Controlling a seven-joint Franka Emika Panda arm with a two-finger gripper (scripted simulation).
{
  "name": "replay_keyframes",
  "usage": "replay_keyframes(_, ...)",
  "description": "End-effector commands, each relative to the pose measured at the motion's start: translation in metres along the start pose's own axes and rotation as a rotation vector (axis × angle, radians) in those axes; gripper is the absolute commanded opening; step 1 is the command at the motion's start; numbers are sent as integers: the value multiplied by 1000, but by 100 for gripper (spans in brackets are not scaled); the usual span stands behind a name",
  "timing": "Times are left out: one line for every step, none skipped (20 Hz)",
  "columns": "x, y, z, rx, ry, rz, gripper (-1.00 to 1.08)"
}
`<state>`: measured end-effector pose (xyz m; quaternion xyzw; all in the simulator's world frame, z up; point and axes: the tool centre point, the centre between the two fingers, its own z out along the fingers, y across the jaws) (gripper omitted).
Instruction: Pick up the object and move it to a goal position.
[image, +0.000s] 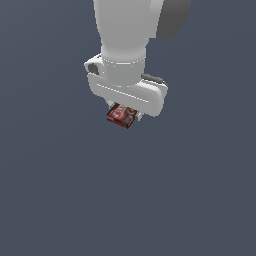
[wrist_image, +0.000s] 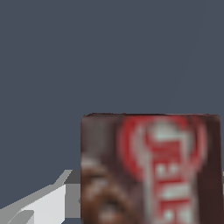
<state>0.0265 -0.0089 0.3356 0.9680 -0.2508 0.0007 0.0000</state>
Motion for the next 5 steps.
replay_keyframes(1,-1,-6,-1,-1,0,-100)
replay_keyframes(1,-1,-7,-1,-1,0,-100)
replay_keyframes(1,-1,-7,0,-1,0,-100)
replay_keyframes(2,-2,-7,0,-1,0,-100)
replay_keyframes(2,-2,-7,0,-1,0,-100)
